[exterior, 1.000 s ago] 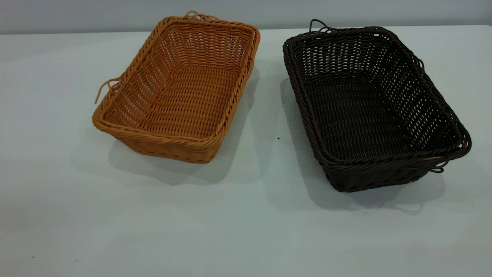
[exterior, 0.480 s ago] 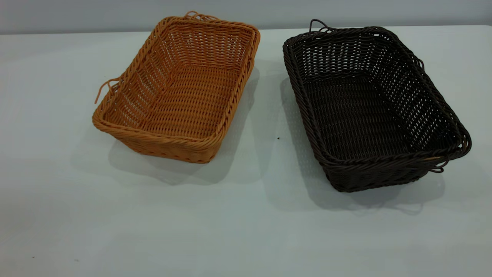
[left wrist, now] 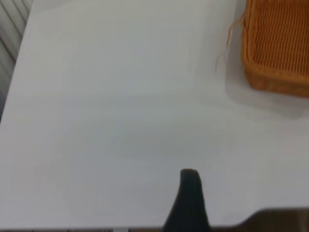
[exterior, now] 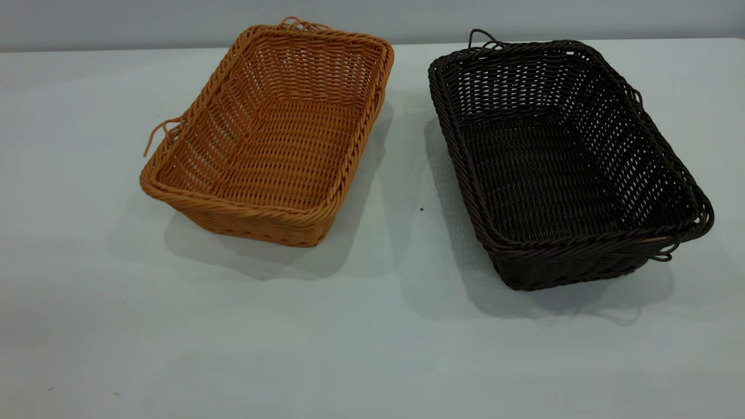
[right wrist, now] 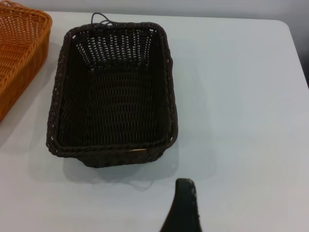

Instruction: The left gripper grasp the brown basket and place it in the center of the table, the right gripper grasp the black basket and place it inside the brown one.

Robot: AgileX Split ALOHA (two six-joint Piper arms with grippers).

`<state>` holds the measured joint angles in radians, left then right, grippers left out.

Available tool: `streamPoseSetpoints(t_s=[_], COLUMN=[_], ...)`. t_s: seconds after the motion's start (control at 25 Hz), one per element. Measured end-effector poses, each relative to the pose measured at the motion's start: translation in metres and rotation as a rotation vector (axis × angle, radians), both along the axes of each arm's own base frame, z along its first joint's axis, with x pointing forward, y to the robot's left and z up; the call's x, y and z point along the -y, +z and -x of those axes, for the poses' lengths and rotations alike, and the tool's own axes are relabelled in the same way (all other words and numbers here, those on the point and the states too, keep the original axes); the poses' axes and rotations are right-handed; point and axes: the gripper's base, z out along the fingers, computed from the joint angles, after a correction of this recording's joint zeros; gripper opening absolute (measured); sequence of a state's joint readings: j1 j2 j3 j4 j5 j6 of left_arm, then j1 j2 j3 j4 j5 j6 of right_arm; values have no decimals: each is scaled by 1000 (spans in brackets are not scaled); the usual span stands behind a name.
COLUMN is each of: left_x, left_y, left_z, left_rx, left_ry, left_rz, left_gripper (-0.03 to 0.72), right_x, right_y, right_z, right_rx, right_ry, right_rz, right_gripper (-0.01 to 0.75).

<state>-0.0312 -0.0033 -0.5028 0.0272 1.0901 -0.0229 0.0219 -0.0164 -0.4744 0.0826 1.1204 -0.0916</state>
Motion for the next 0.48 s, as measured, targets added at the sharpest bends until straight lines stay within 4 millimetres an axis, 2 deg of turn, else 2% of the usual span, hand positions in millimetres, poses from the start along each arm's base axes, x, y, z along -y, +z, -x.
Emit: streamPoseSetpoints(t_s=[0.08,0.2,0.32,0.48], left_x=[0,2,6,12], left_y=[12,30,37,36], left_z=[-8,-31,-68,-122], left_rx=[8,-10,-36,-79], left_ry=[-2,-8,-29,-84], left_rz=[0,5,23,45], left_gripper=[572,572,572,572], right_x=[0,0,0,0], right_y=[0,0,0,0], right_z=[0,0,0,0], right_rx=[1,0,-2,-2], right_ry=[0,-5,-16,-20], right_rz=[0,-8,-25,-31], right_gripper=[561,561,561,561])
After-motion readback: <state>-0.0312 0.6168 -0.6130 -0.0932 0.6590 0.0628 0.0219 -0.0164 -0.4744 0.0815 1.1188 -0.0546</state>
